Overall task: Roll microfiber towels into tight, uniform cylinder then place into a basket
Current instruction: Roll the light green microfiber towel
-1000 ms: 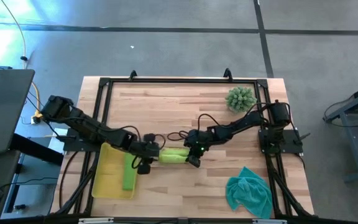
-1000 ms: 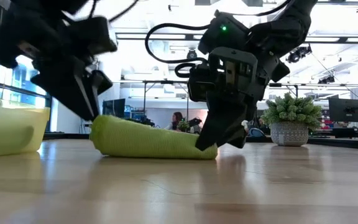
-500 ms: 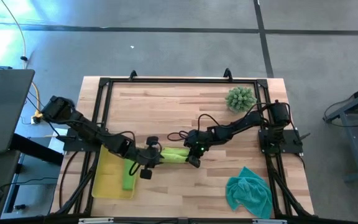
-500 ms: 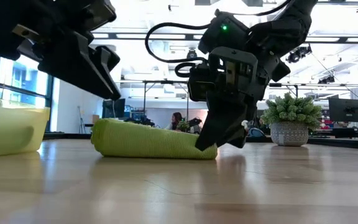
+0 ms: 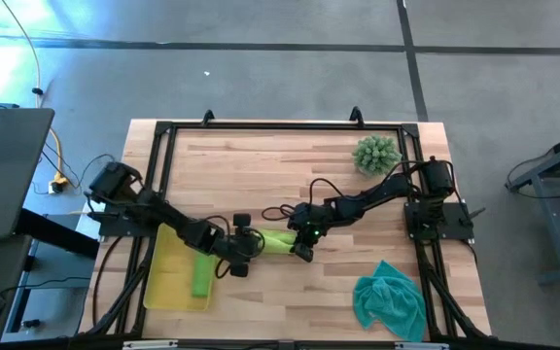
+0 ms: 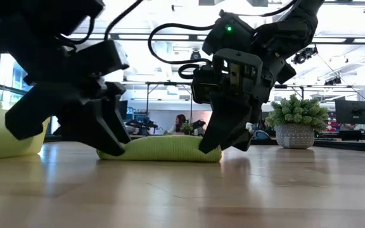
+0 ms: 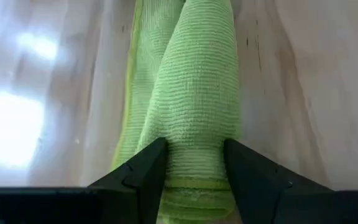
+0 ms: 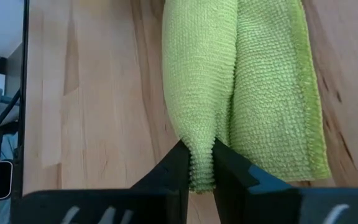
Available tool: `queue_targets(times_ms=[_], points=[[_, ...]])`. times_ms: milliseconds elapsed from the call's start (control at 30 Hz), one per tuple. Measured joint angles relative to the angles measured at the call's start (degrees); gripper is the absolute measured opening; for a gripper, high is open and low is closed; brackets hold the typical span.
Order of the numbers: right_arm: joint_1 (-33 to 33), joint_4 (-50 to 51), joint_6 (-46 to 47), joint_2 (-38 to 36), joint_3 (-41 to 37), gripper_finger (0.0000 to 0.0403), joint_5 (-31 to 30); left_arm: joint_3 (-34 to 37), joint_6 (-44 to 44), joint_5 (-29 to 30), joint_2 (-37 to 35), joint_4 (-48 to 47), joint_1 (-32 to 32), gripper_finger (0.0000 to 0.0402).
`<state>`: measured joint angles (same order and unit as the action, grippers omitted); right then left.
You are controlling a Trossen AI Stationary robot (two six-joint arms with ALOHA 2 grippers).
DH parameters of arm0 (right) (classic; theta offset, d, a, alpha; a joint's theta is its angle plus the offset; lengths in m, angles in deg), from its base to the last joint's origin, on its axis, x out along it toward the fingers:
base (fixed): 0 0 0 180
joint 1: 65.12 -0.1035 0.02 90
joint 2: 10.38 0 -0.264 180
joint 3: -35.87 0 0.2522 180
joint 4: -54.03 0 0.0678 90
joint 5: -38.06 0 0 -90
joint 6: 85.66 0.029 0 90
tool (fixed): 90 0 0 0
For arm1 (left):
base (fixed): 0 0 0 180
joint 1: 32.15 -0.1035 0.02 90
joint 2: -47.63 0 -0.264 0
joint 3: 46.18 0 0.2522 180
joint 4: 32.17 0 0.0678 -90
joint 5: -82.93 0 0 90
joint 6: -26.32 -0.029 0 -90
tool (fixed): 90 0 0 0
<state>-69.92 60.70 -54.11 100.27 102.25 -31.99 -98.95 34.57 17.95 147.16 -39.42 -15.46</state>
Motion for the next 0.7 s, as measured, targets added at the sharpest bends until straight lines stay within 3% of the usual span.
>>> queue_targets(times_ms=[167,333,533,700], points=[[0.0,-0.2,-2.6,-0.7,0.0,0.0055,0.0,-0.3,8.6,-6.6,2.4,0.7,-1.5,0.0156],[0.0,1.9,-9.0,-4.8,-0.3,0.0098,-0.9,-0.3,13.4,-10.7,2.1,0.9,-1.9,0.0156],[-1.8,3.9,-21.2,-9.7,-0.2,0.0134,-1.2,-0.3,19.5,-23.3,2.0,3.5,-3.6,0.0156],[-7.7,2.6,-35.3,-10.7,-0.1,0.0135,-13.3,-0.2,23.9,-30.3,2.0,4.7,-6.7,0.0156]])
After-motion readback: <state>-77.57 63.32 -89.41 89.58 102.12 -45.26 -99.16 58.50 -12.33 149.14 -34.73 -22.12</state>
